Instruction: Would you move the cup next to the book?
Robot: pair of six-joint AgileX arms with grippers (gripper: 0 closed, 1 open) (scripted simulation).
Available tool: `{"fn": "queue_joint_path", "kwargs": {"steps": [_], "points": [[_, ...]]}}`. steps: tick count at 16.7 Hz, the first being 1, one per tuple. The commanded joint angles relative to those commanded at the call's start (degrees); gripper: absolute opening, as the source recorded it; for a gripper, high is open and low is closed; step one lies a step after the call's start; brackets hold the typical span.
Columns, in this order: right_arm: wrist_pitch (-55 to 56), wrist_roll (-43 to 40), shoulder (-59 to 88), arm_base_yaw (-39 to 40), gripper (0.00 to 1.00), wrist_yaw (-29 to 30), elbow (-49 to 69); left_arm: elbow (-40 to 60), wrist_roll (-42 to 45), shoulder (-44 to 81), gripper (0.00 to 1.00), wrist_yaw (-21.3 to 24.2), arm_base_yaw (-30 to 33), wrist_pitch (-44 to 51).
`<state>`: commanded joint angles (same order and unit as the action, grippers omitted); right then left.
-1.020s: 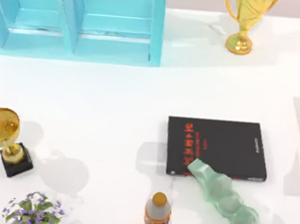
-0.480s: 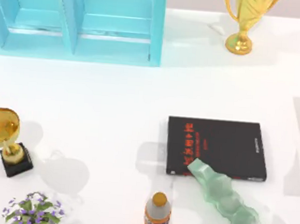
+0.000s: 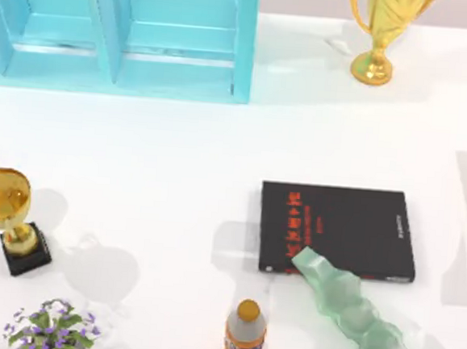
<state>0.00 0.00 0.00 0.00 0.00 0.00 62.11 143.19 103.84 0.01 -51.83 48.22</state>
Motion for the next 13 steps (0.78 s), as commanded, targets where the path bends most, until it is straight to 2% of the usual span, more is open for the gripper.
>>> {"fn": "queue_joint_path", "kwargs": {"steps": [4,13], "points": [[0.0,0.0,0.0,0.0,1.0,0.0,0.0,-0.12,0.0,0.04,1.0,0.0,0.0,-0.13],[0.0,0.0,0.0,0.0,1.0,0.0,0.0,-0.12,0.0,0.04,0.32,0.0,0.0,-0.13]]}}
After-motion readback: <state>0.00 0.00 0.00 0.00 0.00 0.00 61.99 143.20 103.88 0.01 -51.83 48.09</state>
